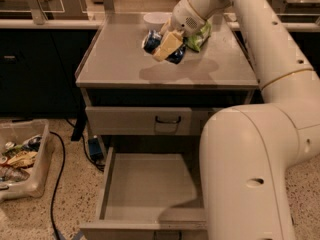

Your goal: Place pepsi can into middle drawer

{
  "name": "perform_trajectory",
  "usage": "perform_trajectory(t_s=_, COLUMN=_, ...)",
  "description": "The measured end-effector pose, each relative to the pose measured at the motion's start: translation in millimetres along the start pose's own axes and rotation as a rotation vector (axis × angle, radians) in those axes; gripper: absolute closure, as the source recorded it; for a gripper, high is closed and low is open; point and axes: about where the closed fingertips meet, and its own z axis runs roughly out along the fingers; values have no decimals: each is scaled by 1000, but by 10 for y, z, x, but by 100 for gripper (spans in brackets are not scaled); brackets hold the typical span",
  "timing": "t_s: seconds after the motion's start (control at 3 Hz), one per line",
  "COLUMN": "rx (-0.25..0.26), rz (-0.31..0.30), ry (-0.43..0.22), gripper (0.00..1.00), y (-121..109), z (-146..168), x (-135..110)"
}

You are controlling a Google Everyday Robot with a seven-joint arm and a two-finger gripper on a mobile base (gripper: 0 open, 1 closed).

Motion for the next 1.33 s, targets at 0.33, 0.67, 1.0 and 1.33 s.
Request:
perform_trajectory(t_s=0.33, rx=-72, rz=39, ry=-64, gripper=100, y=532, z=-288, x=23)
perform_trajectory(t_s=0.67, rx=-69, rz=39, ry=-66, gripper=100, y=523, z=-280, x=17)
perform_trajectory(t_s=1.0, rx=-64, rz=31, ry=-55, gripper=100, y=464, z=-205, x=-21)
perform_trajectory(t_s=1.33, rx=-73, rz=12, ry=-54, gripper=100, y=412, z=-112, x=-139)
